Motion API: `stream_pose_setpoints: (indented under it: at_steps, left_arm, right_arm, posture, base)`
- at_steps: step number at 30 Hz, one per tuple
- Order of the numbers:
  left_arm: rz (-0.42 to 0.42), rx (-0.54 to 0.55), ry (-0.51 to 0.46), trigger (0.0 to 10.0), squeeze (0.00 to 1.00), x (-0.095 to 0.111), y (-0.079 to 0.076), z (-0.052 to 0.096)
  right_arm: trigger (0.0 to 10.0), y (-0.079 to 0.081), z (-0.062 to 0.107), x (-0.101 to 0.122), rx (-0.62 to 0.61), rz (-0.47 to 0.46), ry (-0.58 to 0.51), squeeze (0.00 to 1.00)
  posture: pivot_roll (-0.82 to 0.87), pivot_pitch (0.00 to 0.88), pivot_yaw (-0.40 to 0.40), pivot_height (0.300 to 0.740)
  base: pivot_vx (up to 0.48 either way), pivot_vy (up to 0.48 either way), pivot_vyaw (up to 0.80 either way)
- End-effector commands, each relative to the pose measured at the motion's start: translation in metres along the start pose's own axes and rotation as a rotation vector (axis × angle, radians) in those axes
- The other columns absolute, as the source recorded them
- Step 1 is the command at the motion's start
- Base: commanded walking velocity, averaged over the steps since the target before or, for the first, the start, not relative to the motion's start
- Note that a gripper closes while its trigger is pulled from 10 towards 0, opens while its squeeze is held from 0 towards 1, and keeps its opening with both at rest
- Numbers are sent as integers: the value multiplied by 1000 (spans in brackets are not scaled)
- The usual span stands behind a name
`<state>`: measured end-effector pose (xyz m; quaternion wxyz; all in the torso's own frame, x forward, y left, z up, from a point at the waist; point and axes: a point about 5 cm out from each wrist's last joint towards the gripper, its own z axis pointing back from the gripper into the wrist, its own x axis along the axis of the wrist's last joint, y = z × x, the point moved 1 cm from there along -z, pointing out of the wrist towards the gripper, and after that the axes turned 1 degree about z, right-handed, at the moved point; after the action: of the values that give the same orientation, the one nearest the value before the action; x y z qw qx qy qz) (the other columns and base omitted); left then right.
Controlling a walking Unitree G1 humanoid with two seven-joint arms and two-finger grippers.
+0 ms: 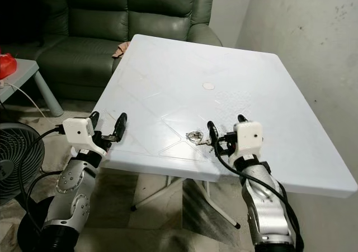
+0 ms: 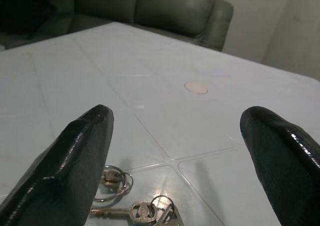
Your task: Hang keys on a hook
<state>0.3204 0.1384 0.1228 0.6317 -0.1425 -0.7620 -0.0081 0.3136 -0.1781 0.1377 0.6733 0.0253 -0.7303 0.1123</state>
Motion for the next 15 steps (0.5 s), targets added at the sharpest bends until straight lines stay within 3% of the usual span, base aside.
stream_pose_setpoints:
  at_steps: [1,15]
  left_arm:
    - [-15,-41,-3,10000,0,2,-8,0]
    - [0,-66,7,10000,0,1,-14,3]
  right_arm:
    - [10000,-3,-6,1,24,34,29,0]
    - [10000,-18,-24,4,123,54,93,0]
  posture:
    - [12,55,-96,711]
    - [20,75,-108,711]
  base:
    - [0,0,0]
    - [0,0,0]
